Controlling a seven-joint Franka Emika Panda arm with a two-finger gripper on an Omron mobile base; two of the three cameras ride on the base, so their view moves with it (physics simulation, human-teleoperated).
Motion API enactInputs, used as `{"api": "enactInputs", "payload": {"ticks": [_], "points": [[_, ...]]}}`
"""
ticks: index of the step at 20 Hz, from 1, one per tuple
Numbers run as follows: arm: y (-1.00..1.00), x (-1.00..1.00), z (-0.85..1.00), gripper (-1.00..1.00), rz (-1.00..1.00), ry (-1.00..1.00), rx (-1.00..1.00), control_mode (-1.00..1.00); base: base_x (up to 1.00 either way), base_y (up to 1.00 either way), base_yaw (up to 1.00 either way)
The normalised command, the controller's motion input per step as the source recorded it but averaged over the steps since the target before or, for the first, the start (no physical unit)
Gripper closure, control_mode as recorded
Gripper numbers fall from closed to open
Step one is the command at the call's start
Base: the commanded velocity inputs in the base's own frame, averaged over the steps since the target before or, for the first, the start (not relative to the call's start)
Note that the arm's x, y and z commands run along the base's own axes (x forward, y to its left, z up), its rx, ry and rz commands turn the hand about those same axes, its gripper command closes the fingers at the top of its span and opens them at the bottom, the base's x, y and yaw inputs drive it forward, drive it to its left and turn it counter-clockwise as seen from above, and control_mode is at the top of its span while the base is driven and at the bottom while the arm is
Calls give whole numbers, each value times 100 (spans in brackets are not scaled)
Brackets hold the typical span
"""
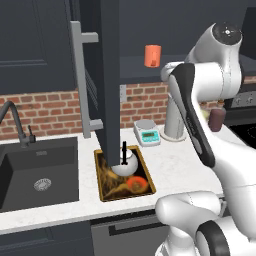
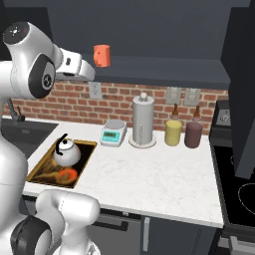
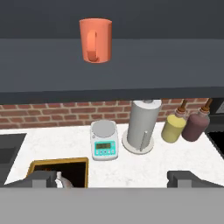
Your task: Pick the kettle from the counter and place it on the tray. Then pick the mug from the cabinet and place it on the tray. Then close the cabinet doors.
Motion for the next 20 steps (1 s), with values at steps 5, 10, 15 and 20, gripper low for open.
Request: {"api": "enactInputs", "payload": {"ticks": [5,10,15,20], "points": [[0,30,0,-100,-3,-17,0,-100,0,0,0],[0,39,4,-100,-7,-8,0,-100,0,0,0],[0,43,2,-100,-7,-2,0,-100,0,0,0],[0,31,3,-100,-4,0,0,-100,0,0,0]]}}
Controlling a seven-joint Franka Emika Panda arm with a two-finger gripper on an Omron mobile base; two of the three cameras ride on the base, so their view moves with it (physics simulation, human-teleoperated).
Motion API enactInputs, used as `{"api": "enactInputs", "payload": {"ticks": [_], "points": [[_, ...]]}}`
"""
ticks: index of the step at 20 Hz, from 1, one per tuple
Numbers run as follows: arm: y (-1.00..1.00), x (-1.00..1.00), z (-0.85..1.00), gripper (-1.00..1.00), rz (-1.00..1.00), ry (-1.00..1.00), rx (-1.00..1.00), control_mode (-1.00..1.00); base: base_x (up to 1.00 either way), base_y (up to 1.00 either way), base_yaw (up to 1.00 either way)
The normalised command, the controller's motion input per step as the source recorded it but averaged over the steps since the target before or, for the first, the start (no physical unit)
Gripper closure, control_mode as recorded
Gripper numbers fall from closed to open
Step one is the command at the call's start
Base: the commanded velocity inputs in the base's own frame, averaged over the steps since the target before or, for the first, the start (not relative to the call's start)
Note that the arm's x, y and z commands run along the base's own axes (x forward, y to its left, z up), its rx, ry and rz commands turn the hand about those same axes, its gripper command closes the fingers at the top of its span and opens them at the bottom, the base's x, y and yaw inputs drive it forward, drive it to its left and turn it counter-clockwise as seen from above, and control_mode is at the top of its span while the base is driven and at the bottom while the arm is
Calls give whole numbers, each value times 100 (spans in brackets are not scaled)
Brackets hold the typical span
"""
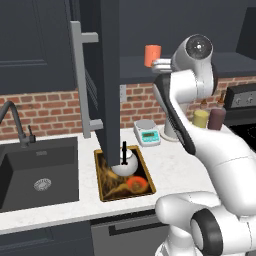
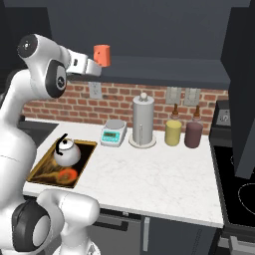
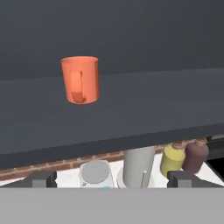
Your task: Pick the kettle from the counter and place it on the tray. Then pick the mug from the cabinet and place it on the tray. Then close the cabinet doors.
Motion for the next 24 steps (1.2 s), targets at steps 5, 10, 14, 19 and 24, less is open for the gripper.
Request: {"api": "enactInputs", "payload": {"ticks": [5,10,14,19,24], "points": [[0,31,4,-100,-1,4,0,-100,0,0,0],[0,24,4,-100,0,3,0,-100,0,0,0],[7,24,1,-100,-1,1,0,-100,0,0,0],[9,30,0,-100,-2,3,0,-100,0,0,0],[9,30,0,-100,-3,4,0,-100,0,0,0]]}}
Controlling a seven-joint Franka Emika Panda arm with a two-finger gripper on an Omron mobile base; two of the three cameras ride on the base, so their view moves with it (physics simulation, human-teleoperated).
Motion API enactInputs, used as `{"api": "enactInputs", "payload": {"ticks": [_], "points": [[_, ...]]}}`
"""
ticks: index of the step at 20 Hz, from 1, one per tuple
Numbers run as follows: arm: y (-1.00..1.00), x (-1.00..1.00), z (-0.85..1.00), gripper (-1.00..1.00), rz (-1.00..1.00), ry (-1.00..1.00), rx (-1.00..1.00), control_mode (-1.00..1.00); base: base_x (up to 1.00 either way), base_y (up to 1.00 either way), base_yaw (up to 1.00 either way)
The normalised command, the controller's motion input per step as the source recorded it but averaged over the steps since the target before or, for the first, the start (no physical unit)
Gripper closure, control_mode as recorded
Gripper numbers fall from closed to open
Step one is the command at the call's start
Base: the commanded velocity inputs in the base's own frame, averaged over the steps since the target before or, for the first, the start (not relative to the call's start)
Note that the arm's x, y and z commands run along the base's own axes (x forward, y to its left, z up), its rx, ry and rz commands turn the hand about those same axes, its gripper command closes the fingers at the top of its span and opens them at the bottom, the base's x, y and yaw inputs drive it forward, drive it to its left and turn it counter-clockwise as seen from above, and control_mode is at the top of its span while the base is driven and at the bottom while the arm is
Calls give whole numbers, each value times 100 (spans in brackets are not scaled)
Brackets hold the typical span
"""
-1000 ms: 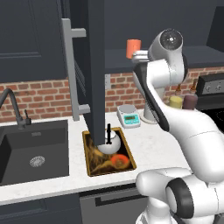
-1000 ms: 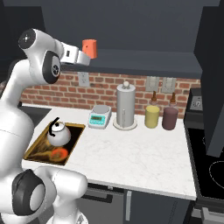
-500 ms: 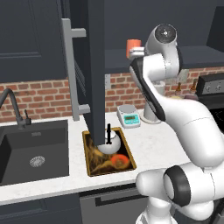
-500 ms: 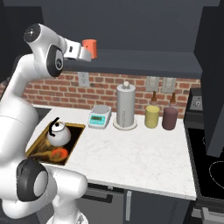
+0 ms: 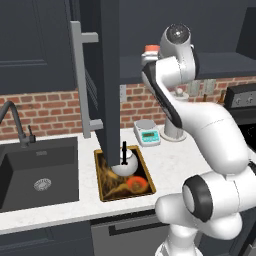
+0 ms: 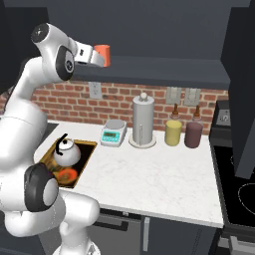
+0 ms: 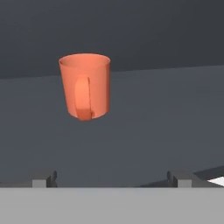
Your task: Pick the kettle from the counter and place it on the tray. Then pick the mug from the cabinet and place it on the tray. Then close the cabinet doors.
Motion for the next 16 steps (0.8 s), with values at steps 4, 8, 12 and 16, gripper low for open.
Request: {"api": "enactInputs", "payload": {"ticks": [4,8,12,16], "points": [[2,33,0,-100,-3,2,0,-100,0,0,0],[2,33,0,-100,-3,1,0,-100,0,0,0],[0,29,0,-100,-4,0,0,-100,0,0,0],[0,27,1,-100,-6,1,0,-100,0,0,0]]}}
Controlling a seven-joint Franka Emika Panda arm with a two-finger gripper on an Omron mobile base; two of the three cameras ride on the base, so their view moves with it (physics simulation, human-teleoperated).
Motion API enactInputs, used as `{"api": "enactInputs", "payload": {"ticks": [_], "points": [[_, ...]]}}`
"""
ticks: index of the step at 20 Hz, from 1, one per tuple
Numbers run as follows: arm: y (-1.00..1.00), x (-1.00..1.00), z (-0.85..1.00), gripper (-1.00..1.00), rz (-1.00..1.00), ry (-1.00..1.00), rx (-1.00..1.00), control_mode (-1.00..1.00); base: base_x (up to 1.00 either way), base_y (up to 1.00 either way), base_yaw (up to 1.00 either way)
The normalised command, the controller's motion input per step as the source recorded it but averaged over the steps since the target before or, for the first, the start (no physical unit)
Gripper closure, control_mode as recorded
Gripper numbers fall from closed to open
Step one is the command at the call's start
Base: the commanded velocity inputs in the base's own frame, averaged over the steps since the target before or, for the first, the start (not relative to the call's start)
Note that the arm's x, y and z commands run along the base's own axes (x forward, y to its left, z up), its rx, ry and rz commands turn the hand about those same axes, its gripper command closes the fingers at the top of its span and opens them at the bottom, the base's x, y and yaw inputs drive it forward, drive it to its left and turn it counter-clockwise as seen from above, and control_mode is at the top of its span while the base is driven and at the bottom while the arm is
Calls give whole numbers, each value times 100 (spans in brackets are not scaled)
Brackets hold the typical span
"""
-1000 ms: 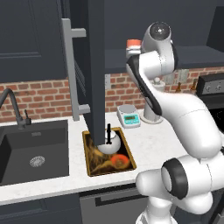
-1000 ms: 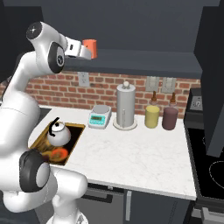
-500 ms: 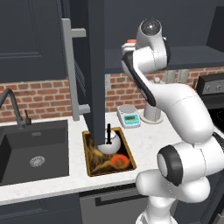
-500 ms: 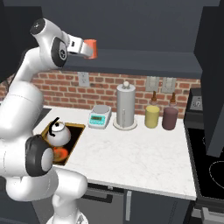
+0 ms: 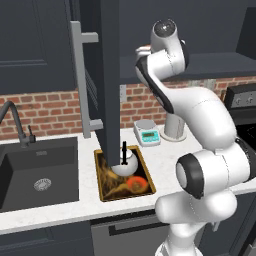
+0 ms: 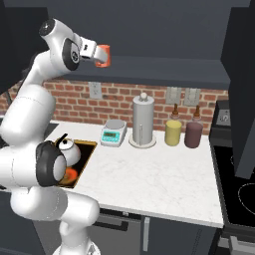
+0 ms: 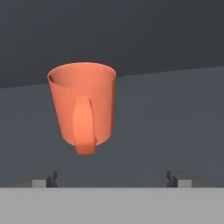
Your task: Pick the kettle from the counter and place it on the tray. Then pick the mug from the cabinet and place it on the tray. Then close the cabinet doors.
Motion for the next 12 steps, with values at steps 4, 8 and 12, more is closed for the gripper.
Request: {"api": "enactInputs", "payload": {"ticks": [4,8,12], "points": [[0,25,0,-100,-6,1,0,-100,0,0,0],[0,23,0,-100,-6,1,0,-100,0,0,0],[0,24,0,-100,-7,1,0,-100,0,0,0]]}}
